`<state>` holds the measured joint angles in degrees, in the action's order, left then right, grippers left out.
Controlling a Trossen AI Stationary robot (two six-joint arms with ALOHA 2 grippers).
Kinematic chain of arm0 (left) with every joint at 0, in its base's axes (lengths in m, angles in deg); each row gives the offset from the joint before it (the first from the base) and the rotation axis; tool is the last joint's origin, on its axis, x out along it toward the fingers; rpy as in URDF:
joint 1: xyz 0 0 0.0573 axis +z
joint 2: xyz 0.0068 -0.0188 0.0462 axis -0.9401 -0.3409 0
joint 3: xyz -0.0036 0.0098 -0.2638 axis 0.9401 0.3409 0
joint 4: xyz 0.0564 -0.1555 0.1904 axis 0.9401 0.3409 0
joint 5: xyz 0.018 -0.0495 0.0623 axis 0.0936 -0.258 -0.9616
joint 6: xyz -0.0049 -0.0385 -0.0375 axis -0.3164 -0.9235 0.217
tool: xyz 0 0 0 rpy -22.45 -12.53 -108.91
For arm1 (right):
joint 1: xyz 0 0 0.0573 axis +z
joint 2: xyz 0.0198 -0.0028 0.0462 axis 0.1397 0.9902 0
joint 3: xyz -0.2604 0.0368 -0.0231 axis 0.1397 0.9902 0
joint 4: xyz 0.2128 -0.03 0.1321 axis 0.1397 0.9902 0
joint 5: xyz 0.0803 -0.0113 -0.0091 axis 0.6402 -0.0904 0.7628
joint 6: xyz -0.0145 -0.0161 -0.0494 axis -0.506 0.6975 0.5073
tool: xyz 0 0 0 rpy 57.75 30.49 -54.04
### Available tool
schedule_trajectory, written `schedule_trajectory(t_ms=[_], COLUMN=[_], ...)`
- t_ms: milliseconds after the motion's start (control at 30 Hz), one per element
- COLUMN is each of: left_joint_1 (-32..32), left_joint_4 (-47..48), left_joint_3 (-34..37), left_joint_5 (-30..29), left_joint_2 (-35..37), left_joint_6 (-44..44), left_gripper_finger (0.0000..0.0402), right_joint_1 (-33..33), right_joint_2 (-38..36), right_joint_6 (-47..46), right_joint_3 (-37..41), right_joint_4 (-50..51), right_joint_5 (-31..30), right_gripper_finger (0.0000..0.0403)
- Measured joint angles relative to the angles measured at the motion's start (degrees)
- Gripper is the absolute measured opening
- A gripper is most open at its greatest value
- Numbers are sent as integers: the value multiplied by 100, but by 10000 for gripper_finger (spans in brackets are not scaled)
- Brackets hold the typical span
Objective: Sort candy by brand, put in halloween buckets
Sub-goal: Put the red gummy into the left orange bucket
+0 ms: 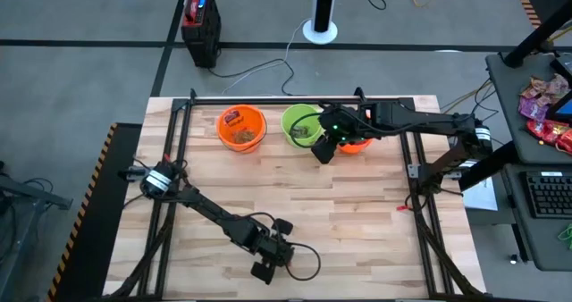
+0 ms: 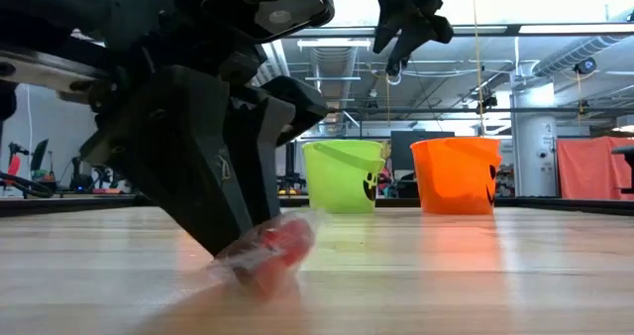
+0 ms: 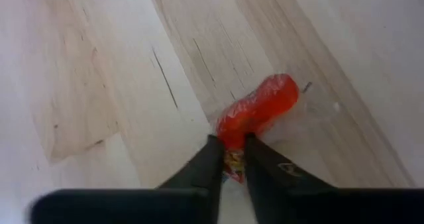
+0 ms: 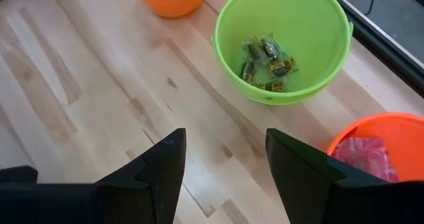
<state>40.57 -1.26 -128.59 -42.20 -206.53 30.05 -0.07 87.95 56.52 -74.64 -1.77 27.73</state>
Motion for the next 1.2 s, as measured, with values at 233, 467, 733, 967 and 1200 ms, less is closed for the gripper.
schedule_trajectory(t_ms=[233, 467, 733, 967, 1200], left_joint_1=[4, 171, 1458, 4568, 6112], left_joint_4=[151, 1051, 3663, 3978, 3992], left_joint_3=[18, 20, 17, 110, 842], left_joint_5=[31, -327, -2010, -1395, -265], left_joint_2=[230, 1112, 2776, 3866, 3731], left_joint_6=[-320, -918, -3112, -2918, -2482], left_gripper_finger=[4, 0, 0, 0, 1], right_joint_1=[0, -2, -2, -2, 0], right_joint_2=[0, -52, -139, -144, -144], right_joint_6=[84, 266, 394, 674, 916], right_joint_3=[7, 26, 26, 26, 26], right_joint_4=[225, 459, 649, 643, 644], right_joint_5=[-3, -5, -5, -6, 6], right_gripper_finger=[201, 201, 201, 201, 201])
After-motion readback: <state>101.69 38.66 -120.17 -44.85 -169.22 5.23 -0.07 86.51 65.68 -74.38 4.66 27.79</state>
